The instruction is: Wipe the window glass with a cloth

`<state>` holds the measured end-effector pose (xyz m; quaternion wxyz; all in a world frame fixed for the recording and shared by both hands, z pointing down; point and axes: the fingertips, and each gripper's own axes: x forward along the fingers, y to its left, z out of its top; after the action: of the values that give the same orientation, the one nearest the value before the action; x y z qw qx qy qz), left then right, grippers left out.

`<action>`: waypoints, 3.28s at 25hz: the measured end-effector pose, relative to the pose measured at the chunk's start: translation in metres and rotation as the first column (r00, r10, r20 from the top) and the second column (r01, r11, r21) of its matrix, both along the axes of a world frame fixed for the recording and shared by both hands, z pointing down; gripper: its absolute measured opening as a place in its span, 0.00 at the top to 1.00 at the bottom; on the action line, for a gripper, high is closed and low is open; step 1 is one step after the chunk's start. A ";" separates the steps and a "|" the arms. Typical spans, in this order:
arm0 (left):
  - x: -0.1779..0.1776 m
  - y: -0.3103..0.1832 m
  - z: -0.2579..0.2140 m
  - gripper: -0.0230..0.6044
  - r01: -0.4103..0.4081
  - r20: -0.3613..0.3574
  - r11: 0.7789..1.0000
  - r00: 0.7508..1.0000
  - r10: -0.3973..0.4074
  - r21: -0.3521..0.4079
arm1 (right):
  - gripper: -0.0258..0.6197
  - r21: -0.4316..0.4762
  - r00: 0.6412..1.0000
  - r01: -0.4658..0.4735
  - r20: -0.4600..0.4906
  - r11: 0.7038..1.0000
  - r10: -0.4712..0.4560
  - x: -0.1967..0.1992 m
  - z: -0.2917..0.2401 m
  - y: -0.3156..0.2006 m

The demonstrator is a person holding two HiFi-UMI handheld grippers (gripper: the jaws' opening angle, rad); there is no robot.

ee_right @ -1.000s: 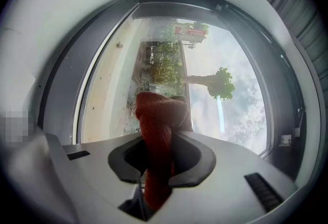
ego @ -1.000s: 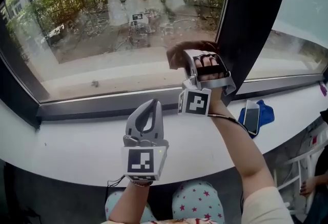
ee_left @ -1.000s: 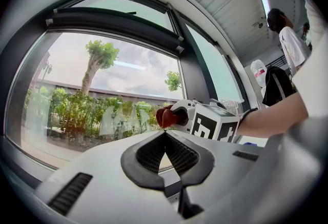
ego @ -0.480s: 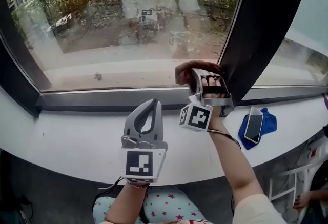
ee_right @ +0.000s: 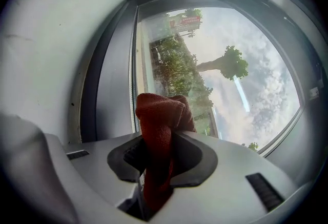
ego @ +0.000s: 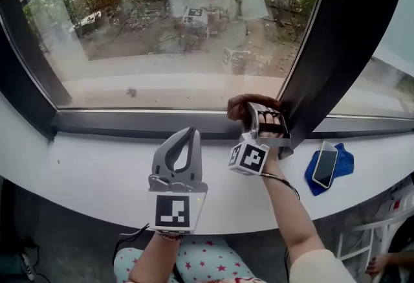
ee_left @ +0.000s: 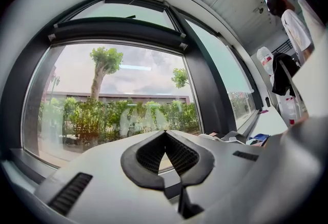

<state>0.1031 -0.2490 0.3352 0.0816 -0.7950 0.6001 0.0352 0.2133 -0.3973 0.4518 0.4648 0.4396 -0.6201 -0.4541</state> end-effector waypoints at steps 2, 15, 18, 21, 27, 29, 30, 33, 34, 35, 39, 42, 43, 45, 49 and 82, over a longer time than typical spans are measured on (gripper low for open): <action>0.002 0.001 0.001 0.93 0.002 0.002 1.000 1.000 -0.002 -0.005 | 0.81 -0.023 1.000 0.002 0.012 1.000 -0.002 -0.001 0.006 0.001; 0.013 0.010 -0.016 0.93 0.013 0.114 1.000 0.993 -0.016 0.026 | 0.83 -0.205 0.999 -0.008 0.036 0.979 0.015 -0.001 0.042 0.004; 0.010 0.013 -0.022 0.93 0.028 0.169 0.999 0.985 -0.032 0.025 | 0.83 -0.195 1.000 -0.007 0.027 0.981 0.012 0.001 0.043 0.001; -0.001 0.016 -0.028 0.93 0.045 0.154 0.999 0.987 -0.047 0.016 | 0.83 -0.190 1.000 -0.004 0.030 0.982 0.010 0.001 0.044 0.001; -0.025 0.016 -0.011 0.93 0.047 0.117 0.999 0.992 -0.043 -0.025 | 0.83 -0.172 0.994 0.021 0.112 0.985 -0.001 -0.009 0.017 0.020; -0.028 0.017 -0.010 0.93 0.039 0.117 0.999 0.992 -0.036 -0.025 | 0.83 -0.136 0.988 0.080 0.140 0.987 -0.061 -0.022 -0.023 0.036; -0.032 0.017 -0.012 0.93 0.042 0.122 0.999 0.992 -0.039 -0.020 | 0.83 -0.095 0.983 0.115 0.152 0.989 -0.100 -0.030 -0.053 0.044; -0.052 0.018 -0.011 0.93 0.065 0.115 0.998 0.991 -0.063 -0.014 | 0.83 0.118 0.965 0.211 0.135 0.970 -0.226 -0.058 -0.171 0.067; -0.058 0.018 -0.008 0.93 0.070 0.103 0.997 0.992 -0.067 -0.021 | 0.83 0.198 0.962 0.229 0.104 0.953 -0.253 -0.064 -0.212 0.072; -0.063 0.018 -0.004 0.93 0.074 0.089 0.997 0.994 -0.071 -0.030 | 0.83 0.270 0.961 0.240 0.068 0.933 -0.266 -0.070 -0.252 0.076; -0.079 0.021 -0.003 0.93 0.077 0.061 0.996 0.995 -0.075 -0.042 | 0.83 0.467 0.978 0.197 -0.035 0.862 -0.205 -0.081 -0.380 0.068; -0.075 0.026 -0.009 0.93 0.056 0.070 0.998 0.996 -0.054 -0.019 | 0.83 0.551 0.989 0.147 -0.070 0.822 -0.130 -0.078 -0.439 0.057; -0.074 0.028 -0.010 0.93 0.052 0.078 0.999 0.996 -0.050 -0.015 | 0.83 0.565 0.991 0.136 -0.080 0.814 -0.110 -0.078 -0.451 0.054; -0.075 0.029 -0.008 0.93 0.049 0.089 0.999 0.995 -0.047 -0.021 | 0.83 0.590 0.992 0.123 -0.093 0.798 -0.084 -0.080 -0.468 0.052; -0.082 0.028 -0.008 0.93 0.051 0.072 0.998 0.996 -0.049 -0.026 | 0.83 0.607 0.994 0.084 -0.102 0.790 -0.028 -0.078 -0.485 0.038; -0.069 0.019 0.001 0.93 0.032 0.055 0.998 0.998 -0.029 -0.051 | 0.87 0.617 0.996 0.076 -0.090 0.783 -0.026 -0.077 -0.441 0.015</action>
<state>0.0344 -0.2296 0.3363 0.0779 -0.7882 0.6104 -0.0031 0.1363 -0.3819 0.0106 0.3056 0.5331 -0.4305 -0.6612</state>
